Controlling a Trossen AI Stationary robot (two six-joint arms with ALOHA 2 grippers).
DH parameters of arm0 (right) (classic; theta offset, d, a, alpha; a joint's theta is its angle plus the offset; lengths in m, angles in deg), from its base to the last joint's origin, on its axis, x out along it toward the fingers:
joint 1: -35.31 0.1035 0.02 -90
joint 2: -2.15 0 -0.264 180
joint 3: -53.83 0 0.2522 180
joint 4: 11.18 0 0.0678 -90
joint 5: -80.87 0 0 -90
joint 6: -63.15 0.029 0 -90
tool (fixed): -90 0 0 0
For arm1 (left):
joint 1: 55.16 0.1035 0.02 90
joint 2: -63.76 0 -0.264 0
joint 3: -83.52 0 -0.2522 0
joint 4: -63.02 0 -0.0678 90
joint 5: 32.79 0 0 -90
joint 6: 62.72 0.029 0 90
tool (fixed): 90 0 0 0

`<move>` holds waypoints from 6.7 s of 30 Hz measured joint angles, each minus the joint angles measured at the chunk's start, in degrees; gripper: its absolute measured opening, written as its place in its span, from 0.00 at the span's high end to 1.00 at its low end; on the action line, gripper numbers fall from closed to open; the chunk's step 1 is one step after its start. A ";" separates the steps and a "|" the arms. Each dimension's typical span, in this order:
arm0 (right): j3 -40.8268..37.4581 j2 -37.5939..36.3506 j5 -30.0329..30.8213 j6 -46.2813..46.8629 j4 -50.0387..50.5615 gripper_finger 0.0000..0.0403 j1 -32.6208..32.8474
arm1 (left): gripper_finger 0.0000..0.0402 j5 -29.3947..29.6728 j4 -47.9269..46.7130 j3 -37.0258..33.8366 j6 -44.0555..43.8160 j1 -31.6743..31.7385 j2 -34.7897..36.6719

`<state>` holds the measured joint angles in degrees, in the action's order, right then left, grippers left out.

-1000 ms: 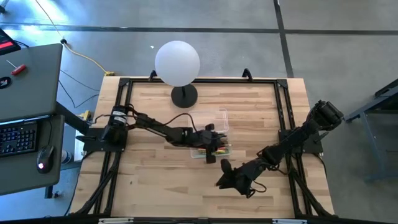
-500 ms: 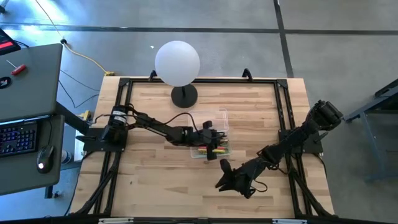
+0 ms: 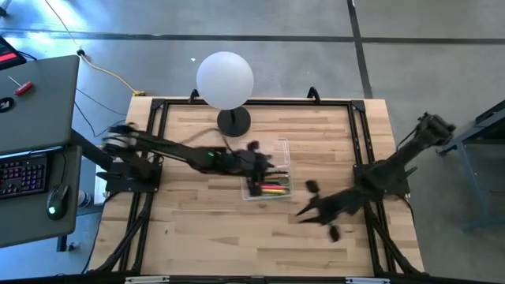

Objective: Pick & place school supplies into a supply box
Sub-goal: Close the transparent supply box

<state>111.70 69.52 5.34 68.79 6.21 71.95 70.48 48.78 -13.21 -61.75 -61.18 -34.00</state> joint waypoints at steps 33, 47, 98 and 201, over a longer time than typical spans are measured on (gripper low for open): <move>-37.84 -45.58 9.22 -8.29 -39.82 0.82 8.33 | 0.68 0.67 -2.85 -9.65 -4.92 -5.22 17.34; -10.07 -26.15 35.97 -7.13 -2.88 0.82 0.98 | 0.68 22.50 -5.65 -6.48 -20.90 -4.72 17.28; -10.20 23.01 3.99 18.38 -20.17 0.99 -11.97 | 0.97 8.00 -12.54 -6.53 -43.28 24.59 -4.96; -10.25 26.80 7.34 19.99 -19.53 1.00 2.10 | 0.94 6.94 -1.04 2.15 -47.83 -2.21 -11.22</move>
<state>101.45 96.32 12.68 88.78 -13.32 74.05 77.41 47.74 -11.06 -109.58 -63.39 -45.23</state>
